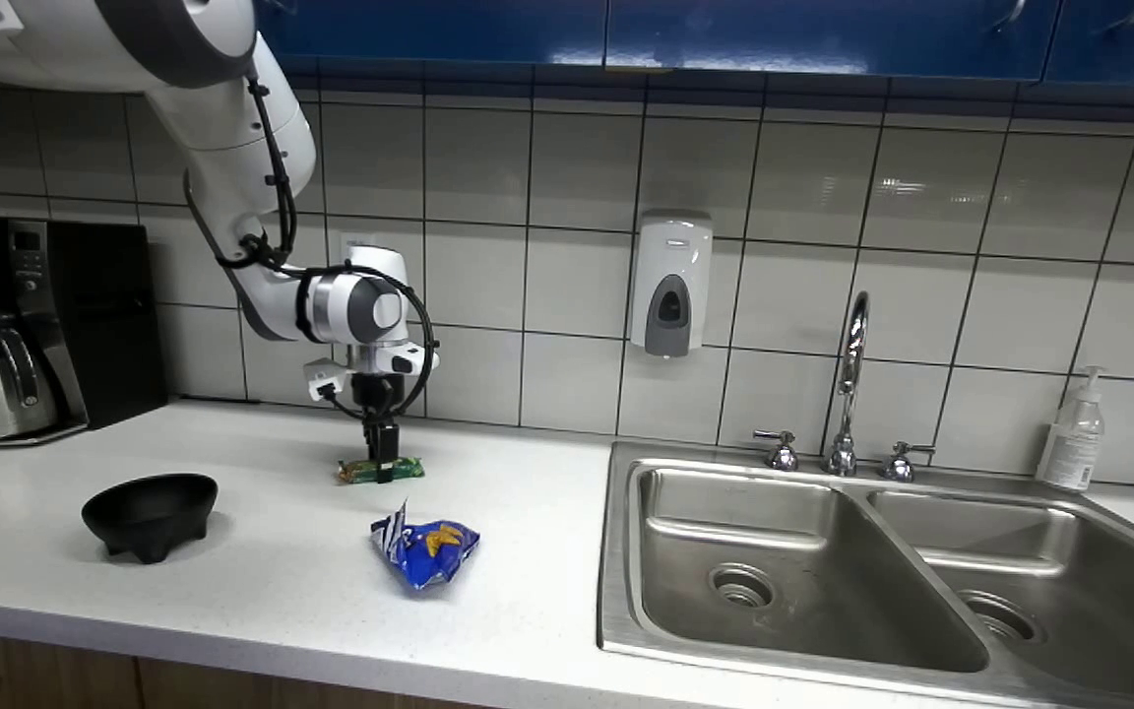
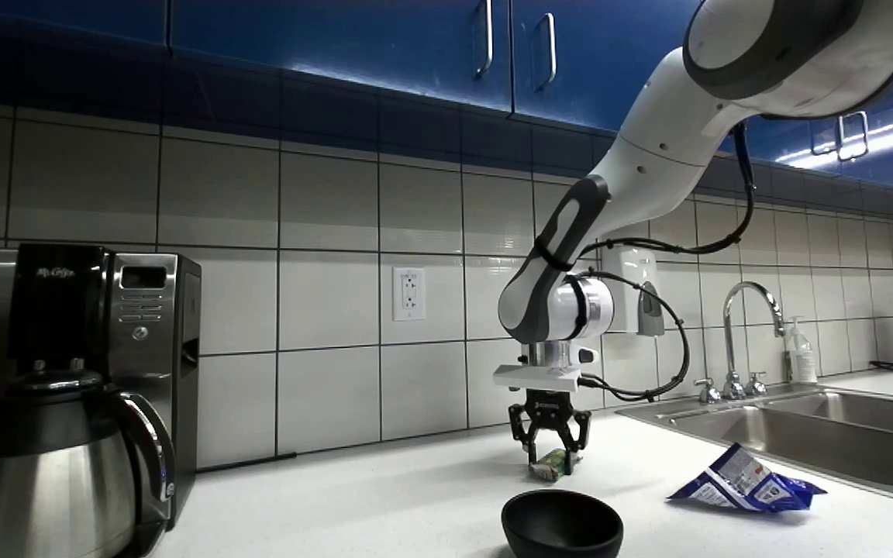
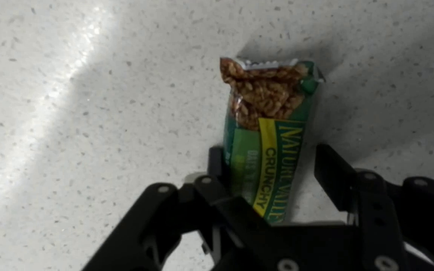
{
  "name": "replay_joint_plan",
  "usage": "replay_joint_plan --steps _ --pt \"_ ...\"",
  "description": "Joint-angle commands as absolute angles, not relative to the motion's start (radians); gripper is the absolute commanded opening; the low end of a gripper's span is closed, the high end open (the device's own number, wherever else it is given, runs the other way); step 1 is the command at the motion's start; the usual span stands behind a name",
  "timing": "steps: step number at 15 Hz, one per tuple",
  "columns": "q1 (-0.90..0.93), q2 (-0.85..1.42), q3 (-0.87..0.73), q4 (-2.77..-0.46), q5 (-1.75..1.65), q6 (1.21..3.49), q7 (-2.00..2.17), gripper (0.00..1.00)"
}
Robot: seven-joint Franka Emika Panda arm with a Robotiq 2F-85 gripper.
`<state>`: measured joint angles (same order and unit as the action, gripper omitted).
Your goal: Put the green packet in the bowl.
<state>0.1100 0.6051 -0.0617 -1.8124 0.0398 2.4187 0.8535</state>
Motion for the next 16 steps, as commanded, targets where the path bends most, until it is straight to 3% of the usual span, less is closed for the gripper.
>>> replay_joint_plan --steps 1,4,16 --pt "0.113 0.596 -0.061 -1.819 0.063 2.436 0.832 0.34" --pt "0.113 0.589 -0.062 -1.825 0.061 2.439 0.830 0.16" --pt "0.093 0.468 -0.054 -1.947 0.062 2.428 0.719 0.16"
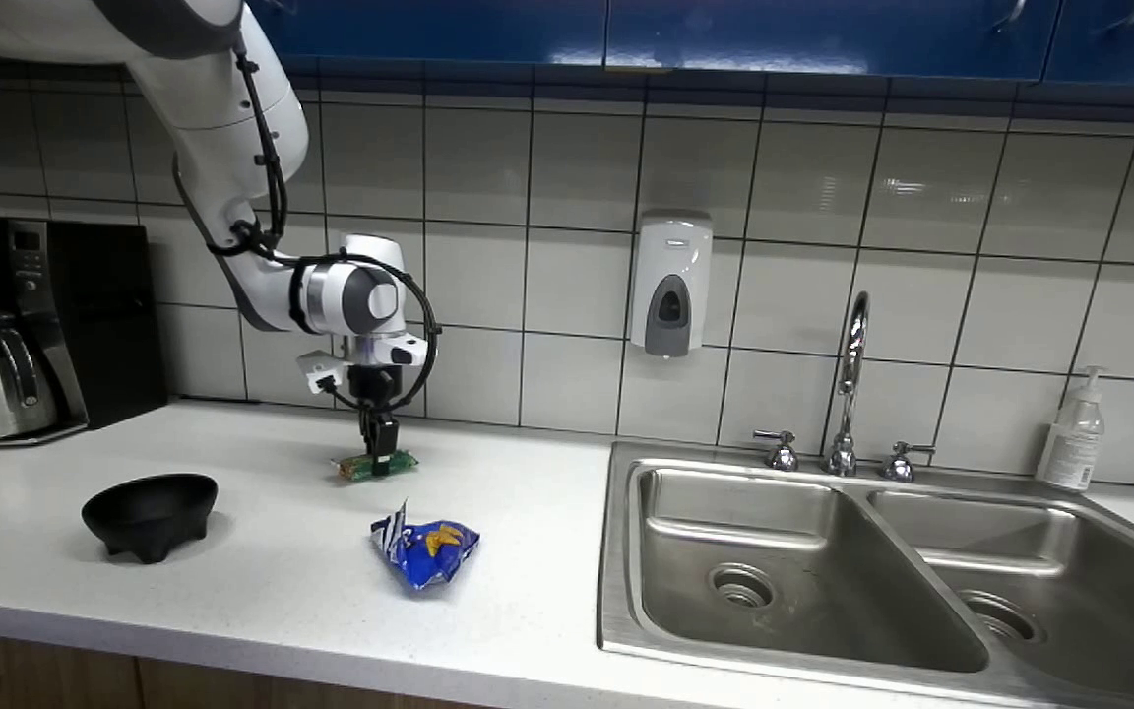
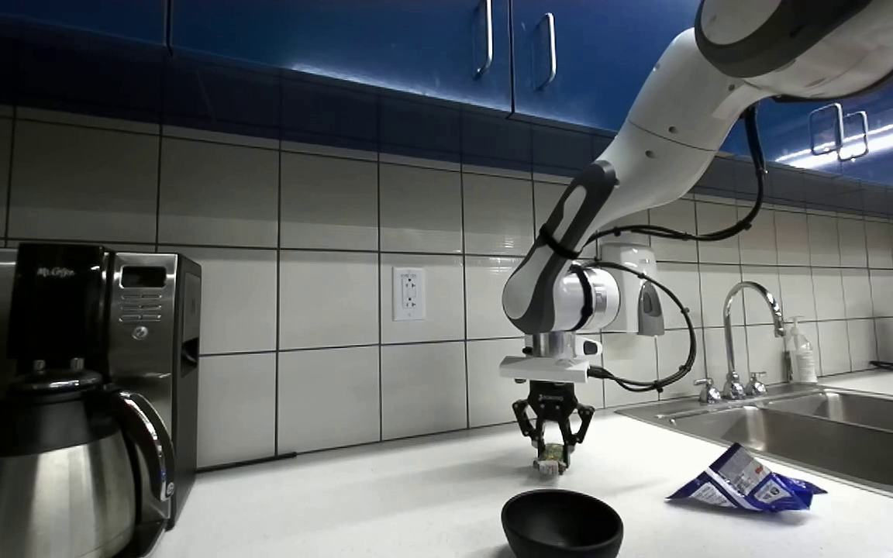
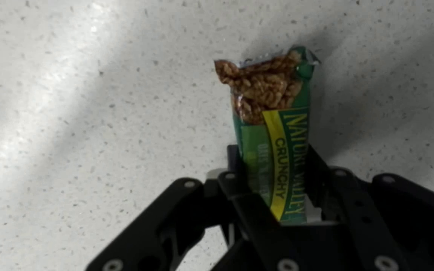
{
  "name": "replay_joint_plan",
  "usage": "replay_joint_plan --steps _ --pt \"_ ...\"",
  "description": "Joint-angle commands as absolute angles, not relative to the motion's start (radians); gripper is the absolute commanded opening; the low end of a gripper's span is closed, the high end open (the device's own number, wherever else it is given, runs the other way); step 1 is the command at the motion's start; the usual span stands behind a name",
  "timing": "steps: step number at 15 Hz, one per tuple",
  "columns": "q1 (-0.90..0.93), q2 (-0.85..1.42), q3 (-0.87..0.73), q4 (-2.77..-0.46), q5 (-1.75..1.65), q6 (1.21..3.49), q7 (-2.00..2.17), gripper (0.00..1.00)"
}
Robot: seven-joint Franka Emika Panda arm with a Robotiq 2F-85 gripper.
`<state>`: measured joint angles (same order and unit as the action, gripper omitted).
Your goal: Put the green packet in the bowl.
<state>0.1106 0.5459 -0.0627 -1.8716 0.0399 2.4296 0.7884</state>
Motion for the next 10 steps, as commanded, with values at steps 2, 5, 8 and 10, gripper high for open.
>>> replay_joint_plan --steps 2,5,8,10 --pt "0.079 0.443 -0.051 -1.966 0.071 2.413 0.677 0.16" --pt "0.063 0.406 -0.058 -2.003 0.080 2.410 0.624 0.16" --pt "0.048 0.375 -0.065 -2.038 0.083 2.408 0.582 0.16" --pt "0.038 0.356 -0.066 -2.058 0.085 2.399 0.550 0.16"
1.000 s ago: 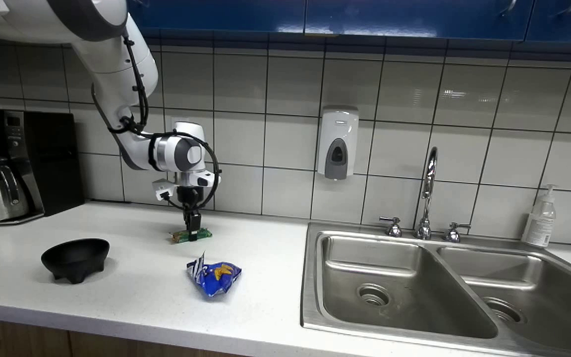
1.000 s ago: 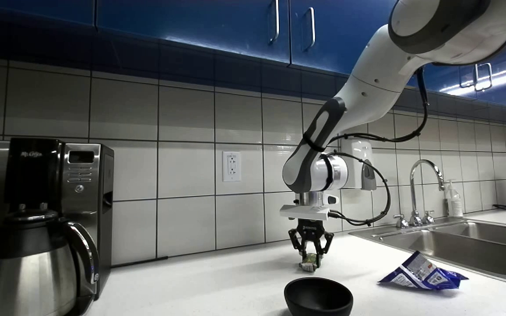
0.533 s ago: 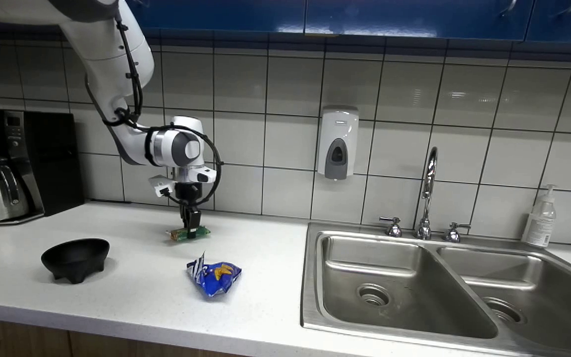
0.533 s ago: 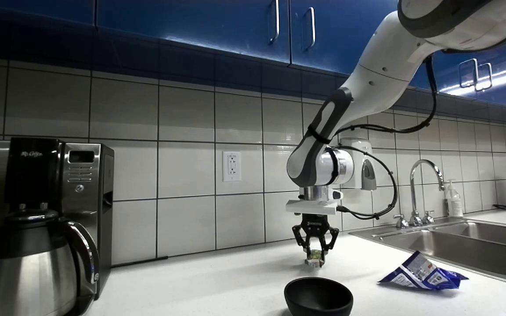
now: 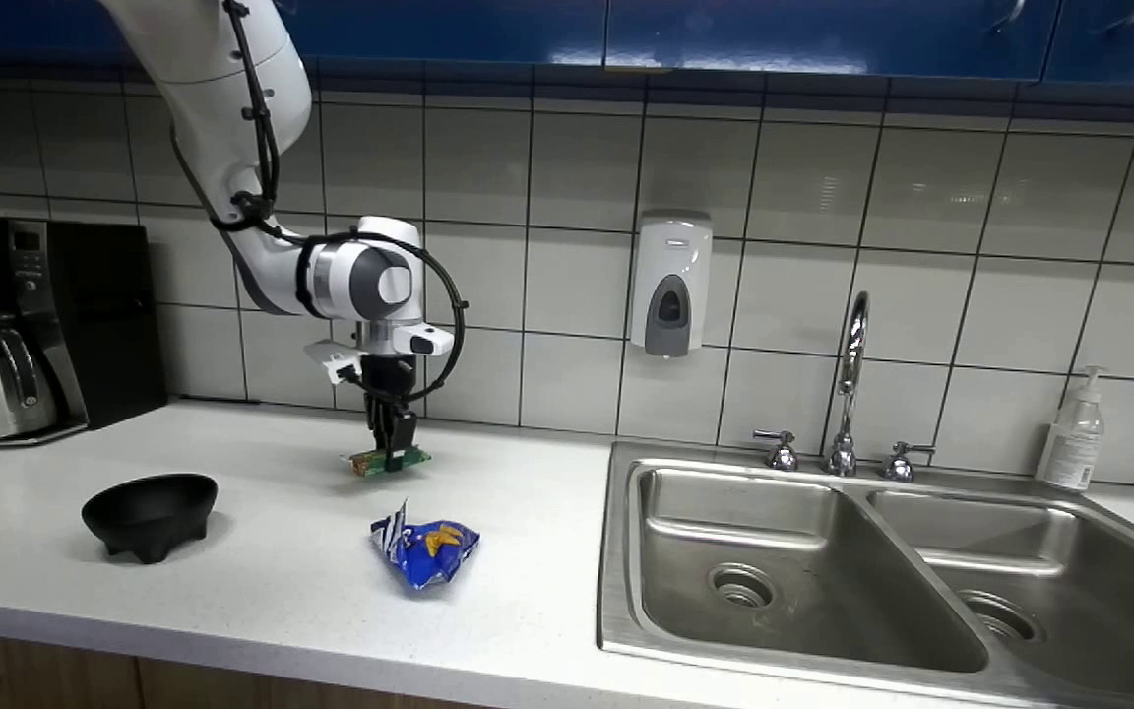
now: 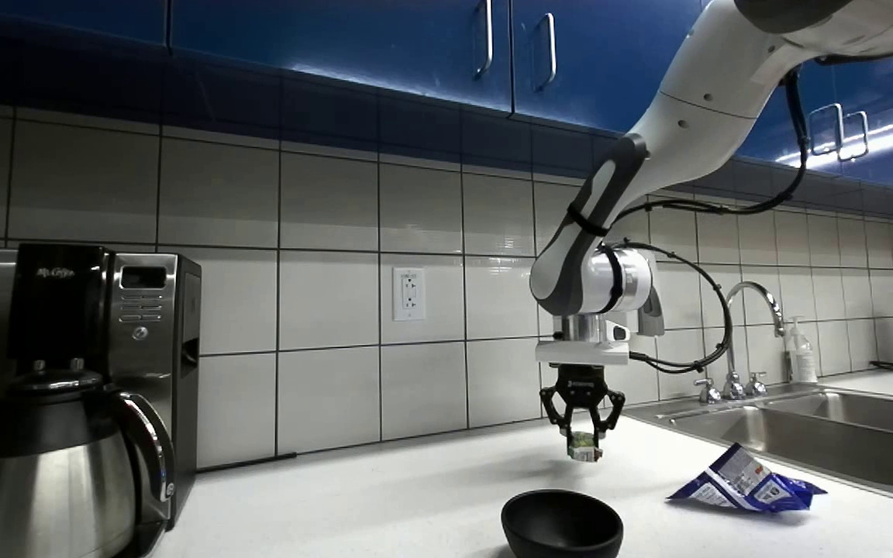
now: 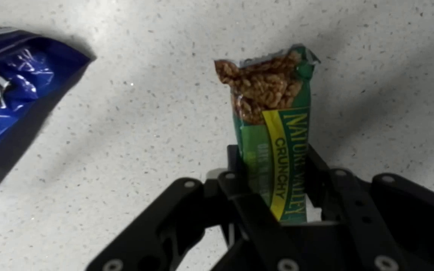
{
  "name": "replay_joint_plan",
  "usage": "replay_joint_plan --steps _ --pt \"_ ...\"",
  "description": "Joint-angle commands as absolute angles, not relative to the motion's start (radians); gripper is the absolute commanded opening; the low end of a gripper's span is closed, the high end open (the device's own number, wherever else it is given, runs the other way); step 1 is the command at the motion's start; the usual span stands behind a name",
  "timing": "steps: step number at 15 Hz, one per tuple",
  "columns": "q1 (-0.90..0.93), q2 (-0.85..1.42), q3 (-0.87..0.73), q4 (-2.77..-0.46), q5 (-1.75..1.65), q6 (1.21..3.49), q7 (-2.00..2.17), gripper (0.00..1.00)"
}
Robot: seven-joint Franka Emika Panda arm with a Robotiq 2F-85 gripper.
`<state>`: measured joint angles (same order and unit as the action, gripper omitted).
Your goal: Put the green packet in the bowl.
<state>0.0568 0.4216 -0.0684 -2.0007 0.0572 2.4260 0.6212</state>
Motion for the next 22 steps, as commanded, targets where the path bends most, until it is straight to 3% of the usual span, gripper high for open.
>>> replay_joint_plan --steps 1,22 --pt "0.034 0.347 -0.066 -2.069 0.084 2.394 0.534 0.16" --pt "0.083 -0.023 -0.001 -2.434 0.038 2.498 0.580 0.16"
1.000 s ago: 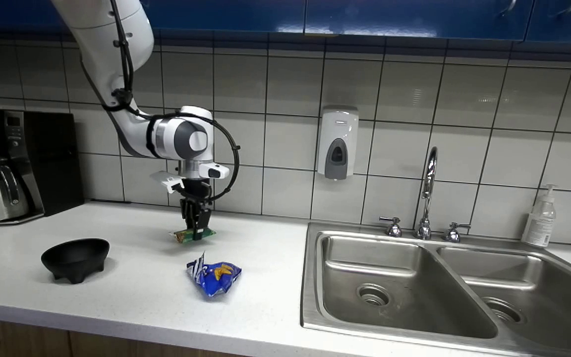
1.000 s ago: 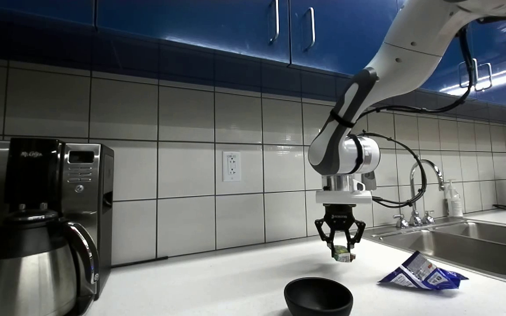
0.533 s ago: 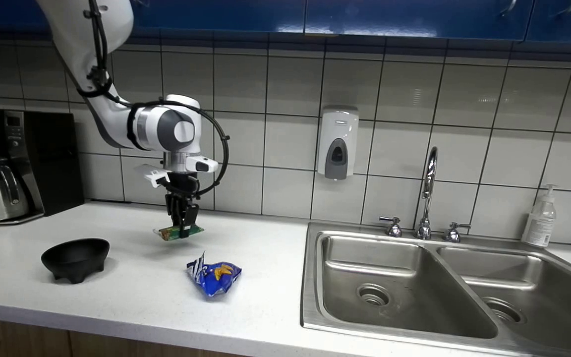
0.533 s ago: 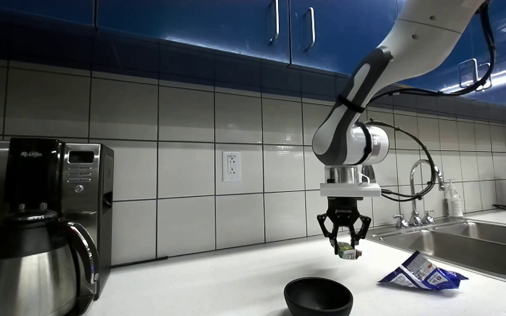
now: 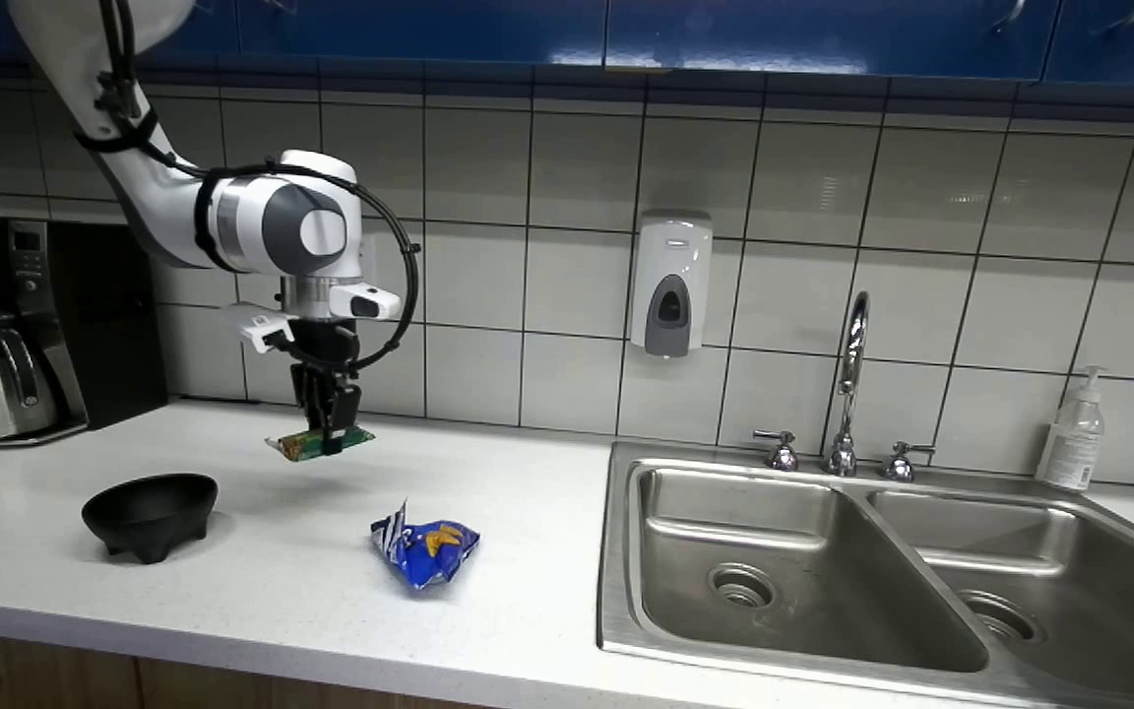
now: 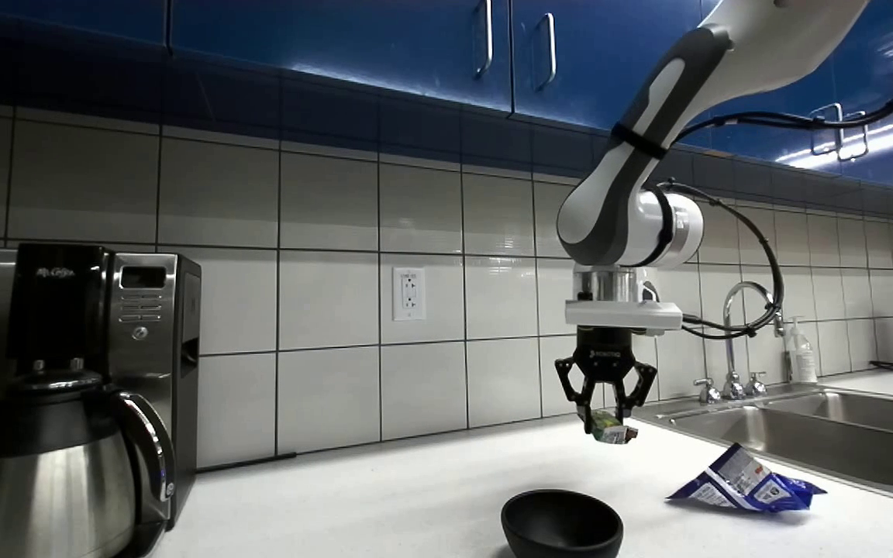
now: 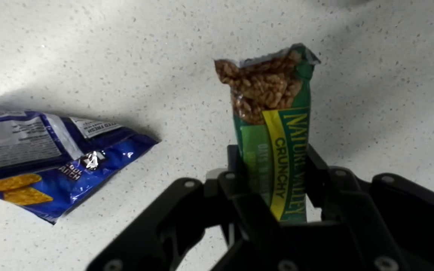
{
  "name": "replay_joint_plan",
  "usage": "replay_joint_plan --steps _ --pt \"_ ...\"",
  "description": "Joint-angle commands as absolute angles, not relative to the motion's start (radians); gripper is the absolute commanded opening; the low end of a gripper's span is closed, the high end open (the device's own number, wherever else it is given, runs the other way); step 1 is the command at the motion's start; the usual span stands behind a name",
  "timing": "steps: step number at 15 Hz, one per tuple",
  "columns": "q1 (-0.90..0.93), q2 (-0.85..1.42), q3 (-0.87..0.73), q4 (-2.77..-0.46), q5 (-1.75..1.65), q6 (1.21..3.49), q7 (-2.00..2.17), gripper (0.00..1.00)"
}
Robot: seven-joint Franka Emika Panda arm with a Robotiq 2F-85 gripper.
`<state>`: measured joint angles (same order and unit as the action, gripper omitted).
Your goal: Put the green packet in the bowl.
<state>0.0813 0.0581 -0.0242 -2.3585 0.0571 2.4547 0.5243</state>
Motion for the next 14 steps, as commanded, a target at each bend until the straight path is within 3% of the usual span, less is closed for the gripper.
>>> replay_joint_plan --steps 1,14 --pt "0.084 -0.037 0.007 -2.451 0.026 2.511 0.592 0.16" --pt "0.094 -0.134 0.153 -2.552 -0.149 2.558 0.813 0.16"
